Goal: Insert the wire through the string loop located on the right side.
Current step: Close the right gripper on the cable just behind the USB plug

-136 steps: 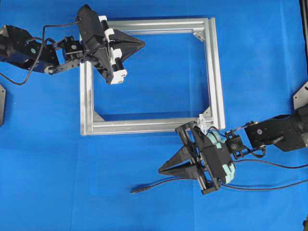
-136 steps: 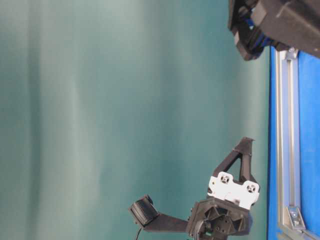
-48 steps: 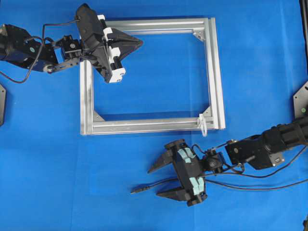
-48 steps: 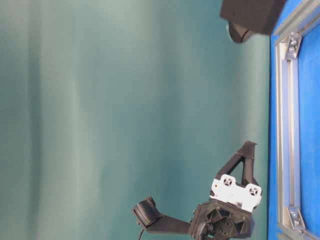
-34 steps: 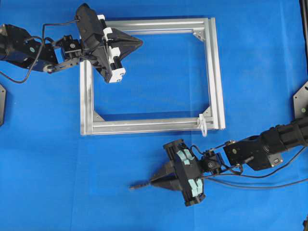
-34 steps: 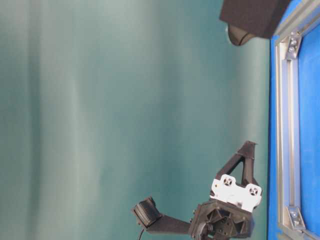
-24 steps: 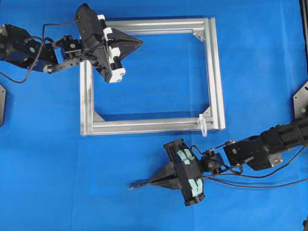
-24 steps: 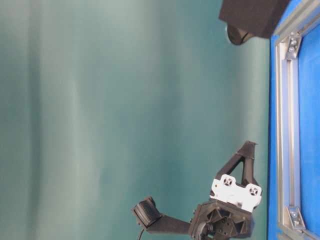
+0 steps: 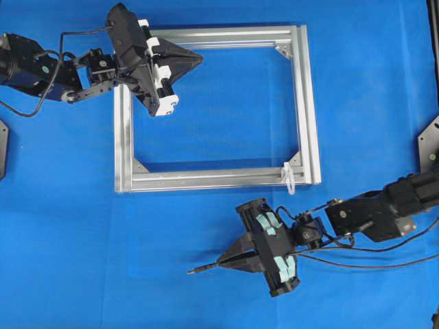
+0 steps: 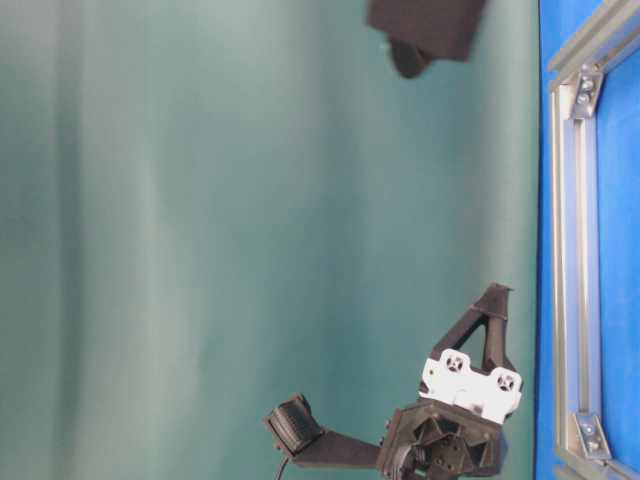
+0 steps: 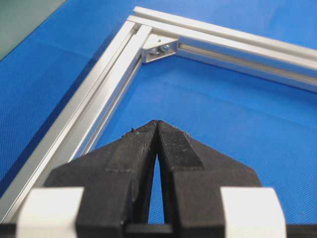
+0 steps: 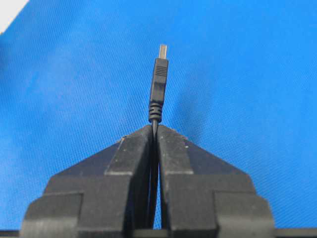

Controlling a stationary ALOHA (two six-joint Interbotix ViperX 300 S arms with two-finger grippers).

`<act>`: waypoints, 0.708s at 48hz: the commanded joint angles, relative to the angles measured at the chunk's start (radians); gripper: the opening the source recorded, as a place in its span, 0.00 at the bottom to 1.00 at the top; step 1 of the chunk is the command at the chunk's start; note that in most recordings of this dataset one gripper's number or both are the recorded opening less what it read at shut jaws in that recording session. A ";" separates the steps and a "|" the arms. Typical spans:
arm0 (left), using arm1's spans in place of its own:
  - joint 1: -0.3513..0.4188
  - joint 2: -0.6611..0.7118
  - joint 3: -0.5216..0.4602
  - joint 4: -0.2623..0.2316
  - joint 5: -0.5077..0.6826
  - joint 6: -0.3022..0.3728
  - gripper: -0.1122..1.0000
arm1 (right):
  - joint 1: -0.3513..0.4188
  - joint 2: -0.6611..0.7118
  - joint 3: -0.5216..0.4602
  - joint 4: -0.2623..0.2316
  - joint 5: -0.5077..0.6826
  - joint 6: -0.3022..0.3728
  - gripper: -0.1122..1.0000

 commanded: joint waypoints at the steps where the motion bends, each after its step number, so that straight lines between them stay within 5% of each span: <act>1: 0.002 -0.031 -0.006 0.003 -0.005 0.000 0.10 | 0.005 -0.074 -0.009 -0.002 0.028 -0.003 0.07; 14: 0.003 -0.031 -0.008 0.003 -0.006 0.000 0.10 | 0.005 -0.196 -0.011 -0.002 0.155 -0.003 0.07; 34: 0.003 -0.031 -0.005 0.003 -0.005 0.000 0.10 | 0.005 -0.202 -0.009 0.000 0.160 -0.003 0.07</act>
